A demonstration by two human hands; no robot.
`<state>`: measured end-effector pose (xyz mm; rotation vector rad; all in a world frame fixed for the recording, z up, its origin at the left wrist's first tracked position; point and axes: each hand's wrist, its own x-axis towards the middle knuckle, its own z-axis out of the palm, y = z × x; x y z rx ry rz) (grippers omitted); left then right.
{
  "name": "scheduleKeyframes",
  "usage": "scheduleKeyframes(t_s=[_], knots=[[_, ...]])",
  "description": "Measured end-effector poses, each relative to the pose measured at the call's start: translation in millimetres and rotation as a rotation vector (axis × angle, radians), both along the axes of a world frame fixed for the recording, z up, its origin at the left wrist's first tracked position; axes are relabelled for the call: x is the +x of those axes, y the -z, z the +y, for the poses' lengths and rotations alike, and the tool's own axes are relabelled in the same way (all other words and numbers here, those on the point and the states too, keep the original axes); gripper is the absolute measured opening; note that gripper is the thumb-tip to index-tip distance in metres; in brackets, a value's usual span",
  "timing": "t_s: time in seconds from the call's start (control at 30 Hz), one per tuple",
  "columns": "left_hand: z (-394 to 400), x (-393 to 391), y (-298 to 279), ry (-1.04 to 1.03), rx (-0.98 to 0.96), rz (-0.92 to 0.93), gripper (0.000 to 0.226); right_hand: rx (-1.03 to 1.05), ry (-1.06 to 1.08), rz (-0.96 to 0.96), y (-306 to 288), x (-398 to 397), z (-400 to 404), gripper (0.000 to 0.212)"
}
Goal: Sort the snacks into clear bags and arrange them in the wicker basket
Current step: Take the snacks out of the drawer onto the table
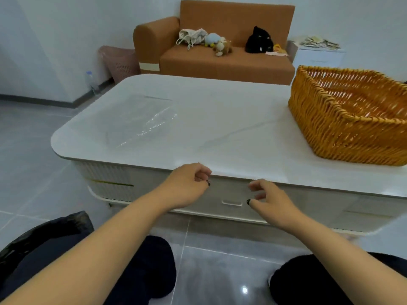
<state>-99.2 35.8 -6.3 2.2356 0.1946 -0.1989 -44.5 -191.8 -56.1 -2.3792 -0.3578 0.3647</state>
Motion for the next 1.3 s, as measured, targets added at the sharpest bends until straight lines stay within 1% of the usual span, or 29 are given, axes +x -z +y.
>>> scheduleKeyframes(t_s=[0.07, 0.13, 0.17, 0.2, 0.27, 0.3, 0.37, 0.43, 0.47, 0.53, 0.63, 0.7, 0.8, 0.93, 0.97, 1.0, 1.07, 1.1, 1.13, 1.17, 1.2, 1.23, 1.27, 1.3], knots=[[-1, 6, 16, 0.093, 0.118, 0.070, 0.039, -0.096, -0.054, 0.044, 13, 0, 1, 0.046], [1, 16, 18, 0.189, 0.275, 0.143, 0.050, -0.190, -0.134, 0.034, 19, 1, 13, 0.060], [0, 23, 15, 0.218, 0.316, 0.159, 0.054, -0.216, -0.180, 0.011, 19, 2, 22, 0.065], [-1, 29, 11, 0.228, 0.311, 0.149, 0.056, -0.236, -0.232, -0.021, 19, 3, 32, 0.067], [-3, 42, 6, 0.201, 0.235, 0.090, 0.054, -0.287, -0.327, -0.073, 21, 9, 50, 0.064], [-3, 46, 6, 0.187, 0.234, 0.052, 0.054, -0.318, -0.351, -0.076, 25, 14, 55, 0.062], [2, 51, 11, 0.189, 0.351, 0.042, 0.056, -0.379, -0.333, -0.046, 37, 25, 58, 0.057], [11, 51, 16, 0.195, 0.484, 0.083, 0.059, -0.404, -0.288, -0.018, 53, 34, 56, 0.054], [14, 52, 18, 0.195, 0.508, 0.093, 0.059, -0.397, -0.271, -0.013, 61, 35, 55, 0.053], [17, 53, 18, 0.194, 0.492, 0.085, 0.051, -0.419, -0.275, 0.005, 76, 34, 52, 0.054], [15, 53, 17, 0.206, 0.441, 0.039, 0.033, -0.579, -0.354, -0.013, 95, 25, 50, 0.070], [11, 53, 17, 0.230, 0.435, 0.028, 0.027, -0.622, -0.358, -0.057, 100, 22, 50, 0.076], [3, 50, 21, 0.245, 0.484, 0.008, 0.031, -0.593, -0.341, -0.030, 98, 16, 51, 0.073], [-16, 40, 32, 0.270, 0.787, 0.002, 0.036, -0.620, -0.390, 0.020, 92, 1, 45, 0.071], [-20, 36, 35, 0.278, 0.832, 0.012, 0.036, -0.616, -0.404, 0.027, 87, -4, 43, 0.067], [-23, 34, 38, 0.285, 0.864, 0.010, 0.035, -0.589, -0.410, 0.006, 78, -8, 42, 0.059], [-25, 31, 41, 0.291, 0.910, -0.029, 0.032, -0.445, -0.371, -0.161, 55, -14, 37, 0.038], [-25, 30, 43, 0.286, 0.924, -0.052, 0.032, -0.335, -0.318, -0.269, 42, -17, 34, 0.033], [-24, 29, 44, 0.282, 0.934, -0.068, 0.030, -0.231, -0.259, -0.364, 30, -18, 30, 0.031], [-23, 28, 45, 0.289, 0.943, -0.071, 0.028, -0.172, -0.210, -0.442, 21, -17, 24, 0.033], [-22, 26, 47, 0.311, 0.944, -0.052, 0.026, -0.174, -0.176, -0.485, 16, -15, 17, 0.039], [-21, 24, 48, 0.341, 0.929, -0.009, 0.024, -0.221, -0.162, -0.484, 14, -13, 9, 0.044], [-21, 21, 50, 0.369, 0.905, 0.038, 0.024, -0.283, -0.152, -0.414, 15, -10, -1, 0.045], [-20, 19, 52, 0.387, 0.887, 0.066, 0.023, -0.334, -0.140, -0.305, 17, -7, -8, 0.040]])
